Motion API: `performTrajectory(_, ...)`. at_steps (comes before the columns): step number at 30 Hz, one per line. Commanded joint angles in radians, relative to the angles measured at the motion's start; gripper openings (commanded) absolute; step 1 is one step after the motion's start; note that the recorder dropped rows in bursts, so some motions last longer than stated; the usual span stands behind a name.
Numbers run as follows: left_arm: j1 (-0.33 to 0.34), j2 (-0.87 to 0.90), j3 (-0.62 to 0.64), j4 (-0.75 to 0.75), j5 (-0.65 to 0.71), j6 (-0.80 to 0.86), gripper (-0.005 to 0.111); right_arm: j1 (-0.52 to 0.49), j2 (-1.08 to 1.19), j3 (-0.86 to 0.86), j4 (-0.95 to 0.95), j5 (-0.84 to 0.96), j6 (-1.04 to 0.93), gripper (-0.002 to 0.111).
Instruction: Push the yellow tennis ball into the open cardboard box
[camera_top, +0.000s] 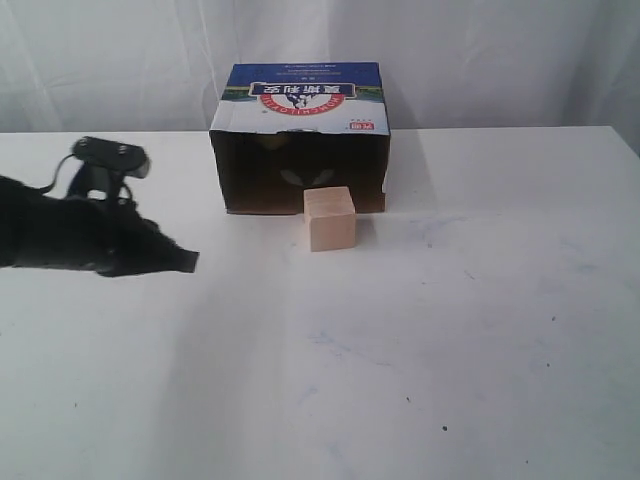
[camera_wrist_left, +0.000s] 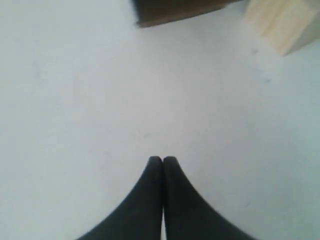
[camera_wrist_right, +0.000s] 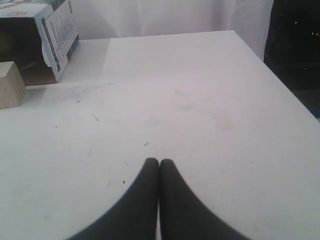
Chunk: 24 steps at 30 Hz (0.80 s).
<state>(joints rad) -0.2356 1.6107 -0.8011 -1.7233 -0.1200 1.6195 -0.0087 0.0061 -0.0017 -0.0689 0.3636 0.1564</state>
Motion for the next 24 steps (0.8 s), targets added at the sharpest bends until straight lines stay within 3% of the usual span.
performTrajectory(1,0.003,-0.255,0.156,-0.021,-0.158,-0.073,0.0,-0.001,-0.006,0.002,-0.005,-0.013,0.004,0.0)
performTrajectory(8,0.003,-0.774,0.192,-0.021,-0.254,-0.034,0.0,-0.001,-0.006,0.002,-0.005,-0.013,0.004,0.0)
performTrajectory(13,0.003,-1.043,0.159,-0.021,-0.248,0.17,0.0,-0.001,-0.006,0.002,-0.005,-0.013,0.004,0.0)
performTrajectory(19,0.003,-1.248,0.159,-0.021,-0.267,0.23,0.0,-0.001,-0.006,0.002,-0.005,-0.013,0.004,0.0)
performTrajectory(24,0.003,-1.309,0.165,-0.021,-0.348,0.245,0.0,-0.001,-0.006,0.002,-0.005,-0.013,0.004,0.0)
